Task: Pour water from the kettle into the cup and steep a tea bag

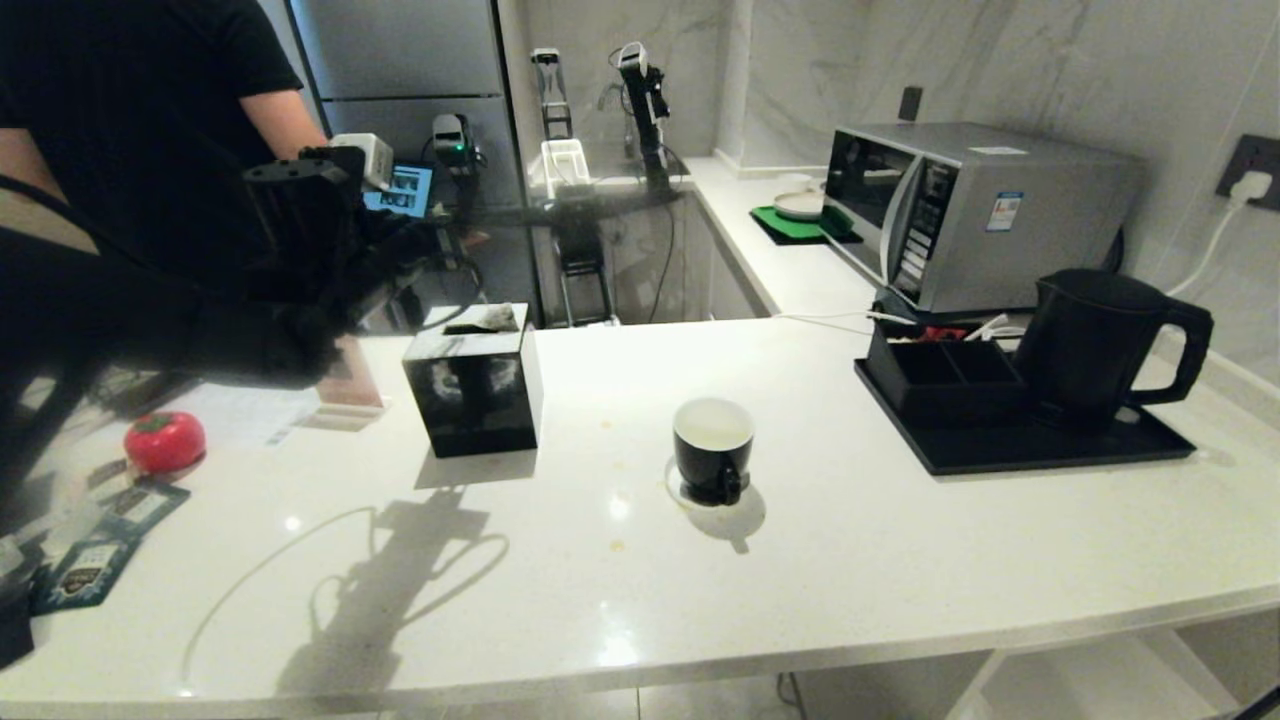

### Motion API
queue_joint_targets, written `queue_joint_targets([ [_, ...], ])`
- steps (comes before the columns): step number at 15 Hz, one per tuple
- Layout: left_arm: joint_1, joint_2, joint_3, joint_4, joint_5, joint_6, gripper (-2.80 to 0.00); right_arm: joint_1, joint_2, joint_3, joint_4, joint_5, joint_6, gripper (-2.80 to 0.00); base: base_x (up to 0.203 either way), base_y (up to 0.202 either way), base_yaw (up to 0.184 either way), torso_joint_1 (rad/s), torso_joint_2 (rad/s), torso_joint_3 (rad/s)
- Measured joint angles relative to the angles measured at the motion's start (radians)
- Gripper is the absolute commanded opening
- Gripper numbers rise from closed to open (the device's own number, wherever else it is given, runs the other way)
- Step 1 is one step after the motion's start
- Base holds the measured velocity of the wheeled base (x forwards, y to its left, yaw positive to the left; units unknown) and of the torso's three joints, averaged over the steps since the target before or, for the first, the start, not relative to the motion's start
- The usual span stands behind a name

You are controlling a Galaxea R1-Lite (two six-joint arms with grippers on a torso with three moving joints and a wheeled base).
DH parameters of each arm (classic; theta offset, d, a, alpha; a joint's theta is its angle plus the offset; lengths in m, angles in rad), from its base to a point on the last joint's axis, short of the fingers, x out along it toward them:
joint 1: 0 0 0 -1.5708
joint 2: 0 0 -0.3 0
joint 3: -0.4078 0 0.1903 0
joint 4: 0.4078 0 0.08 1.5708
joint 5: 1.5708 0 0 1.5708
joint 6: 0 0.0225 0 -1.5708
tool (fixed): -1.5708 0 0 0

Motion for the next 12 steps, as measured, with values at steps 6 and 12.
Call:
queue_joint_targets([
  [6,0.029,0.004,0.000,0.000,-0.005,0.000,-2.80,0.000,0.000,0.000,0.000,0.000,-0.001,-2.80,0.000,0.000,0.000,0.000,0.00,0.000],
  [12,0.043,0.020,-0.015,0.001,-0.009,-0.002,-2.80,0.000,0.000,0.000,0.000,0.000,-0.001,-2.80,0.000,0.000,0.000,0.000,0.00,0.000],
])
